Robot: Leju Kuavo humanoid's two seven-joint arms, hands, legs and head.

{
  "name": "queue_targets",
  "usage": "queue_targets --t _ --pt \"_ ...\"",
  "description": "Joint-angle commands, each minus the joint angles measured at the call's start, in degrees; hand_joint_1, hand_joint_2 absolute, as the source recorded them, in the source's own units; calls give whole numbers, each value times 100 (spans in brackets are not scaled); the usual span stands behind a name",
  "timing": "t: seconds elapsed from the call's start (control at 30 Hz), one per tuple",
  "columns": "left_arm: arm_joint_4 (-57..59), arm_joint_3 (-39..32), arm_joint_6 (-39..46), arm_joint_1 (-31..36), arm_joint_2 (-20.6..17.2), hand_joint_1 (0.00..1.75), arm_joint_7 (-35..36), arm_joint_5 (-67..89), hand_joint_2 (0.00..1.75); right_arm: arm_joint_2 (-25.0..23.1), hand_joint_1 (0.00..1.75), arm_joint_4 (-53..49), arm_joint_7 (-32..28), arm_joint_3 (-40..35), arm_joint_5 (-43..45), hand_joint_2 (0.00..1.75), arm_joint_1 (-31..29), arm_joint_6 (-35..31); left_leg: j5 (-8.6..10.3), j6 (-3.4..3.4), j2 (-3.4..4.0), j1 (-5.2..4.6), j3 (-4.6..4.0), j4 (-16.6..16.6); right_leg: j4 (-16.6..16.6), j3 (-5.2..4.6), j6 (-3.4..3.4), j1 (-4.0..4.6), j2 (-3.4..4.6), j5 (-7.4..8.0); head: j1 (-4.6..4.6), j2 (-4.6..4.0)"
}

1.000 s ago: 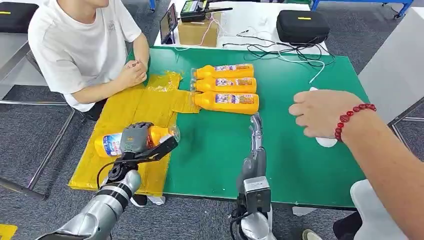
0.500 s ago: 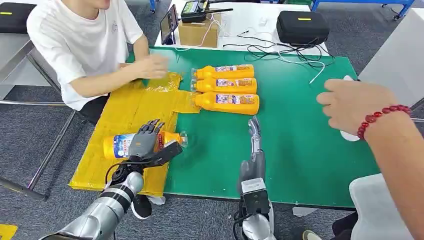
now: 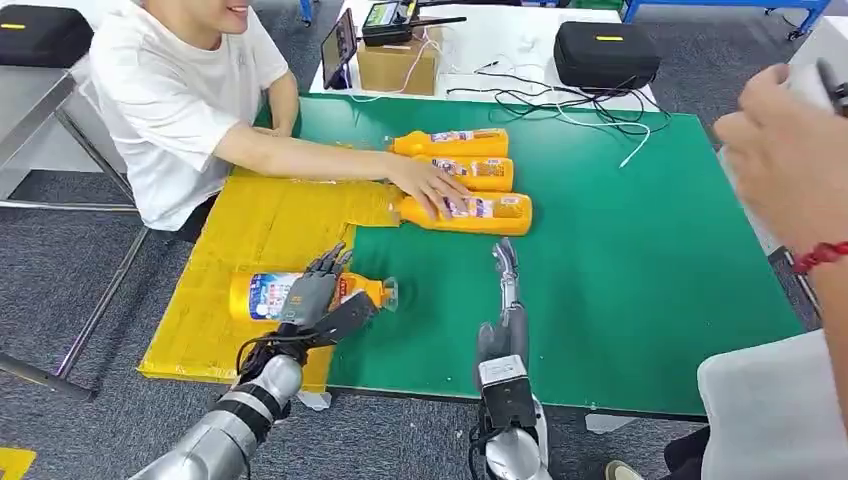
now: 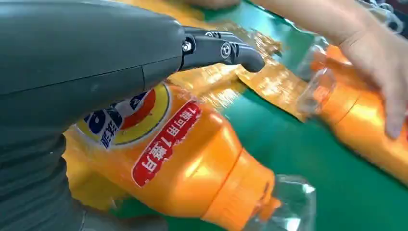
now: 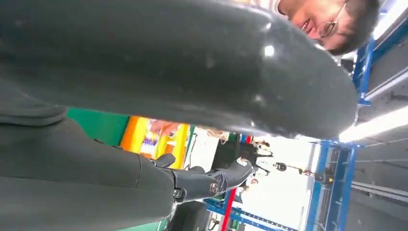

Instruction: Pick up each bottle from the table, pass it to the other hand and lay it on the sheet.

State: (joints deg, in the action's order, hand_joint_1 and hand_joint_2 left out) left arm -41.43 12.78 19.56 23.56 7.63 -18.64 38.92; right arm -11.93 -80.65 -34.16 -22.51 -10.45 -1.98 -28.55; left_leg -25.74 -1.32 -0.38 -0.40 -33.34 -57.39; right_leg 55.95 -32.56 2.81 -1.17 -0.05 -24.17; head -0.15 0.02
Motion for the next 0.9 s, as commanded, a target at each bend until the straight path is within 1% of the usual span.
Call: queue_targets --t 0.03,0.07,0.1,0.13,0.2,0.33,0.53,0.6,0.7,0.73,0.77,0.8,0.83,0.87,0.9 --pt "-980 458 355 -362 93 0 -341 -707 175 71 0 356 -48 136 -16 0 -117 -41 -8 9 2 12 4 -6 -4 10 -12 12 -1 -5 0 0" --pt "-1088 405 440 -400 123 0 -464 -877 175 71 0 364 -57 127 -25 0 -120 -56 -5 7 8 8 -1 -2 -4 1 -9 8 0 -2 0 -2" --pt "-1384 332 598 -507 195 0 -835 -1367 175 88 0 398 -62 83 -40 0 -137 -60 -3 6 6 5 -5 0 -4 -5 -8 5 -2 -2 2 -2" --pt "-1607 305 589 -569 247 0 -996 -1685 175 84 0 431 -61 64 -31 0 -146 -60 -5 9 6 10 -3 -1 -6 0 -12 10 -2 -4 4 0" --pt "-2240 426 610 -748 225 0 -1054 -2253 175 86 0 535 -89 11 -16 0 -186 -115 -9 9 10 10 -6 -6 -2 -4 -13 11 4 -5 2 -2" --pt "-3075 434 808 -999 256 0 -1298 -3084 175 112 0 601 -145 -42 14 0 -253 -223 -9 10 14 13 -7 -5 -4 -6 -14 14 5 -4 2 -2" --pt "-3207 481 814 -1042 202 0 -1268 -3113 175 114 0 608 -145 -47 17 0 -268 -227 -6 9 14 11 -7 -2 -6 -6 -12 12 6 -1 2 -2" --pt "-3277 380 835 -1068 271 0 -1437 -3412 175 120 0 608 -147 -55 20 0 -272 -245 -7 10 13 12 -4 -2 -6 -3 -14 13 5 -2 2 -2" --pt "-3518 359 947 -1114 249 0 -1553 -3586 175 122 0 644 -150 -82 19 0 -308 -258 -4 5 15 6 -13 -1 -3 -15 -7 7 9 1 0 -2" --pt "-3784 266 1042 -1199 286 0 -1691 -3836 175 152 0 695 -190 -135 -139 0 -350 -408 -7 9 19 10 -6 -1 -5 -7 -13 11 11 -1 0 -2" --pt "-4128 227 1017 -1323 283 0 -1764 -4097 175 243 0 778 -235 -254 -563 0 -423 -693 -5 6 20 8 -16 -4 -2 -18 -8 8 13 1 2 -2" --pt "-4277 256 1025 -1379 253 0 -1743 -4107 175 262 0 781 -229 -269 -570 0 -432 -684 -10 10 24 13 -11 -6 -2 -12 -13 14 16 -1 0 -2" --pt "-4779 220 907 -1607 300 0 -1757 -4541 175 428 0 879 -85 -233 -1930 0 -486 -1145 -10 8 26 9 -11 -6 -1 -13 -11 10 19 -1 2 -2" --pt "-5128 185 948 -1799 352 0 -1826 -4719 175 417 0 835 -5 157 -3091 0 -453 -1145 -13 10 27 12 -9 -7 -1 -11 -14 14 19 -3 0 -2" --pt "-5517 245 990 -2035 314 0 -1791 -4767 175 411 0 827 -8 419 -3522 175 -442 -1145 -25 19 33 23 4 -17 4 4 -26 25 23 -12 0 -2"
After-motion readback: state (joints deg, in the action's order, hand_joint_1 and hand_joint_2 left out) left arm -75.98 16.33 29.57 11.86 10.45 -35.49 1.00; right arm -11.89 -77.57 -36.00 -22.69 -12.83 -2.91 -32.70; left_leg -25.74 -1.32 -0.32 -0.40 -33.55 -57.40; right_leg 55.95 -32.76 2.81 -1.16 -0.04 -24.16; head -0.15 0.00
